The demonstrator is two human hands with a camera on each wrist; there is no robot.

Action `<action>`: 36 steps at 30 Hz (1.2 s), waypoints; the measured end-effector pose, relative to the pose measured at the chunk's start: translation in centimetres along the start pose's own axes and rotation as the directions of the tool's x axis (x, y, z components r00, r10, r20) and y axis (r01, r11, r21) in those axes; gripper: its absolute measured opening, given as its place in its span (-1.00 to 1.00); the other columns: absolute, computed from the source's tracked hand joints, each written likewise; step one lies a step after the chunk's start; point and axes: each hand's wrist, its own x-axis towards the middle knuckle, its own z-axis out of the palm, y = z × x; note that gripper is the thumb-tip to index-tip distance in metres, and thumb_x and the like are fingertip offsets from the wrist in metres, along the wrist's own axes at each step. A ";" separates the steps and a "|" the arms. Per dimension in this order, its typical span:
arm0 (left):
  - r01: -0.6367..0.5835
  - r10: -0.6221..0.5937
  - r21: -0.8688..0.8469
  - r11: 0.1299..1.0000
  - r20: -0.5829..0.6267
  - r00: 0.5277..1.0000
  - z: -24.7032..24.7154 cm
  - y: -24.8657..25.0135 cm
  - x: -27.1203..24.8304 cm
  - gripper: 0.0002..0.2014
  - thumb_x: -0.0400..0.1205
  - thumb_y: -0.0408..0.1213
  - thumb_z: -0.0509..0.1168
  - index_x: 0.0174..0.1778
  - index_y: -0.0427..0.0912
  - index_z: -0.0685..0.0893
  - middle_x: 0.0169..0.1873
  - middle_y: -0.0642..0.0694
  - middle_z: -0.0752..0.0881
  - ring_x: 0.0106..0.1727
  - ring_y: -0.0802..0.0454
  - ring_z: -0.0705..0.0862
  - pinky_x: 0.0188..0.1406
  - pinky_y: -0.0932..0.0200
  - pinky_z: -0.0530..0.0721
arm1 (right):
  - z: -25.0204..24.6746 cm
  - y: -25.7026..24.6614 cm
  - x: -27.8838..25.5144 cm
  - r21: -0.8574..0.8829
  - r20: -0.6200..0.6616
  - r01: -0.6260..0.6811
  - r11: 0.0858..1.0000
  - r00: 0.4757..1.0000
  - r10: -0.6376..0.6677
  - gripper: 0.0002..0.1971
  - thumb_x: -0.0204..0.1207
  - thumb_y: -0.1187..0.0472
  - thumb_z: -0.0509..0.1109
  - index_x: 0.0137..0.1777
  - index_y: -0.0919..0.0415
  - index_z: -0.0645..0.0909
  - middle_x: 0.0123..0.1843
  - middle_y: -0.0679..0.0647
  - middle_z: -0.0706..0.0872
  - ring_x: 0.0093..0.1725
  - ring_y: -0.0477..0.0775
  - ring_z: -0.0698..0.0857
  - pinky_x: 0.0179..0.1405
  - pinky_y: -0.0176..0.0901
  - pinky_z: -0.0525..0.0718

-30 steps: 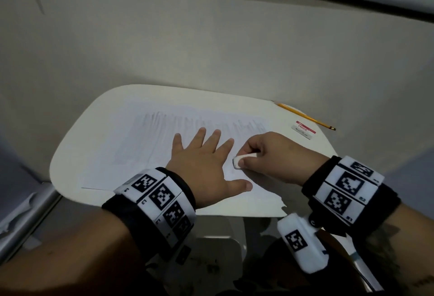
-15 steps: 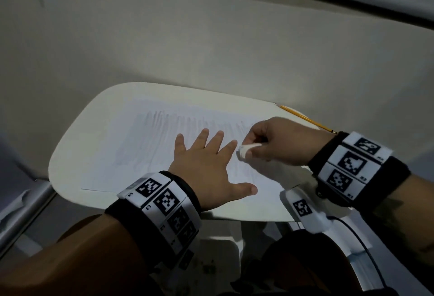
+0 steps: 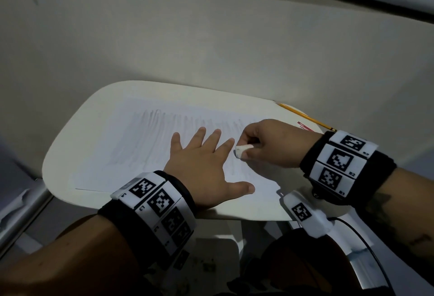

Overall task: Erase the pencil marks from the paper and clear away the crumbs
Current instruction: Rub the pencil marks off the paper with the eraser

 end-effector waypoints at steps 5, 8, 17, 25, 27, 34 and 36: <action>0.006 -0.006 0.005 1.000 -0.007 1.000 0.0 0.1 0.1 0.03 0.35 0.68 -0.19 0.70 0.25 -0.18 0.73 0.09 -0.21 0.72 -0.07 -0.30 0.55 -0.52 -0.25 | 0.0 0.2 -0.6 0.027 0.122 0.034 0.999 0.992 -0.037 -0.83 0.53 -0.07 0.48 0.03 -0.05 0.72 -0.07 -0.18 0.79 -0.05 -0.21 0.72 0.05 -0.23 0.68; 0.007 -0.007 0.011 1.000 -0.009 1.000 0.0 0.1 0.1 0.01 0.35 0.67 -0.19 0.69 0.27 -0.18 0.73 0.09 -0.20 0.72 -0.07 -0.28 0.55 -0.53 -0.24 | -0.1 0.1 0.2 -0.073 0.002 0.012 0.997 1.000 -0.012 -0.78 0.59 -0.08 0.42 0.08 0.03 0.68 -0.01 -0.10 0.75 0.00 -0.07 0.69 0.02 -0.19 0.62; 0.028 -0.028 -0.009 1.000 -0.026 0.999 -0.1 0.5 0.0 0.02 0.34 0.68 -0.13 0.69 0.26 -0.10 0.73 0.08 -0.13 0.72 -0.10 -0.25 0.53 -0.55 -0.22 | -0.2 0.4 -0.6 -0.014 0.130 0.051 0.999 0.990 -0.048 -0.83 0.55 -0.07 0.47 0.03 -0.04 0.71 -0.06 -0.17 0.78 -0.03 -0.17 0.71 0.04 -0.23 0.66; 0.043 -0.043 -0.013 0.999 0.025 0.999 -0.3 1.0 0.4 -0.04 0.36 0.66 -0.10 0.66 0.38 -0.18 0.73 0.01 -0.20 0.70 -0.18 -0.35 0.48 -0.58 -0.33 | -0.5 0.4 -0.8 -0.013 0.208 0.075 0.997 0.976 -0.070 -0.89 0.54 -0.03 0.46 -0.01 -0.05 0.71 -0.12 -0.18 0.79 -0.11 -0.20 0.73 -0.01 -0.23 0.69; 0.045 -0.044 -0.014 0.999 0.031 0.999 -0.2 1.0 0.4 -0.02 0.33 0.69 -0.12 0.65 0.40 -0.20 0.73 0.02 -0.22 0.70 -0.17 -0.37 0.47 -0.59 -0.35 | -0.6 0.3 -0.8 -0.011 0.230 0.079 0.997 0.970 -0.074 -0.90 0.54 -0.01 0.47 -0.03 -0.05 0.73 -0.12 -0.20 0.79 -0.09 -0.21 0.73 0.02 -0.23 0.70; 0.047 -0.047 0.003 0.999 0.035 0.998 -0.2 1.0 0.6 0.02 0.29 0.72 -0.18 0.66 0.37 -0.23 0.72 0.01 -0.26 0.70 -0.15 -0.37 0.46 -0.61 -0.34 | -0.2 0.2 -0.1 -0.129 0.063 0.060 0.990 0.997 -0.052 -0.82 0.58 -0.04 0.41 0.03 0.04 0.66 -0.09 -0.05 0.75 -0.09 -0.03 0.69 -0.04 -0.11 0.66; 0.048 -0.048 0.005 0.999 0.041 0.998 -0.2 1.1 0.5 0.04 0.28 0.73 -0.18 0.66 0.37 -0.23 0.72 0.00 -0.26 0.70 -0.15 -0.37 0.46 -0.62 -0.34 | -0.5 0.2 -0.7 -0.087 0.179 0.086 0.992 0.981 -0.069 -0.90 0.53 0.01 0.47 -0.02 -0.03 0.69 -0.12 -0.12 0.78 -0.11 -0.13 0.72 -0.01 -0.16 0.70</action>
